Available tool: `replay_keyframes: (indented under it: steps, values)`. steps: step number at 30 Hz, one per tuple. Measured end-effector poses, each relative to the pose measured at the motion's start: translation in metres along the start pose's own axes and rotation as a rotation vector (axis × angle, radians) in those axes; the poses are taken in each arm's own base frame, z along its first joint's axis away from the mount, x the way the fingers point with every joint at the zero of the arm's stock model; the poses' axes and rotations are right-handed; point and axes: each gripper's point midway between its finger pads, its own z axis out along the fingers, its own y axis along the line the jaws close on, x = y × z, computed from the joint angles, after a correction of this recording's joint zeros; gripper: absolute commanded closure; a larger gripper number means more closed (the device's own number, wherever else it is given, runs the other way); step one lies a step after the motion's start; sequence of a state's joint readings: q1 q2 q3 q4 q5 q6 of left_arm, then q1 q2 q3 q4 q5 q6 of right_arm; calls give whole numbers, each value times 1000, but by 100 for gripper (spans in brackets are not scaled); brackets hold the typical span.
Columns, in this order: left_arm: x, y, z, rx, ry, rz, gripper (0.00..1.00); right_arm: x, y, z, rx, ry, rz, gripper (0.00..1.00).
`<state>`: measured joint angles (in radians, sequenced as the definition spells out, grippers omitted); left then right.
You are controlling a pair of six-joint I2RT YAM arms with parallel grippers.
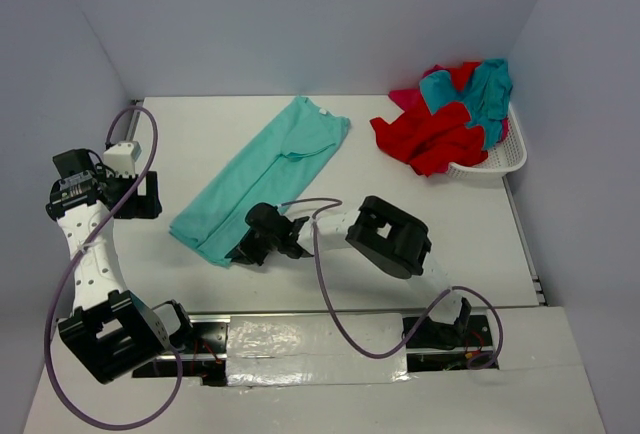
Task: Fold and stack the t-shirts
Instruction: Rotate the tshirt 90 degrees
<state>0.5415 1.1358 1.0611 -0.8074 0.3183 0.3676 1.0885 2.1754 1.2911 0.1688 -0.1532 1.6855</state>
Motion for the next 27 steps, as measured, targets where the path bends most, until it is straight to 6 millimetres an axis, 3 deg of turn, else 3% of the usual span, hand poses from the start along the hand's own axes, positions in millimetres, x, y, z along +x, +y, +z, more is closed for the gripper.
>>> replay_keyframes:
  steps: [2,9,15,17,21,23,24,27]
  values:
    - [0,0,0,0,0,3,1,0,2,2,-7,1,-8,100]
    - [0,-5,5,55,0,39,3,-2,-10,-3,-6,3,-67,100]
    - [-16,-29,9,164,-46,138,11,3,-47,-41,34,68,-183,100]
    - [-31,-49,11,205,-75,217,14,5,-65,-58,50,92,-227,100]
    - [-61,-121,19,358,-126,432,38,9,-104,-97,56,163,-283,100]
    - [-72,-159,22,442,-149,546,36,9,-122,-115,62,196,-304,100]
    - [-75,-181,23,489,-166,609,28,6,-128,-122,65,206,-314,100]
    - [-72,-234,20,621,-222,828,23,-11,-139,-140,76,204,-369,93]
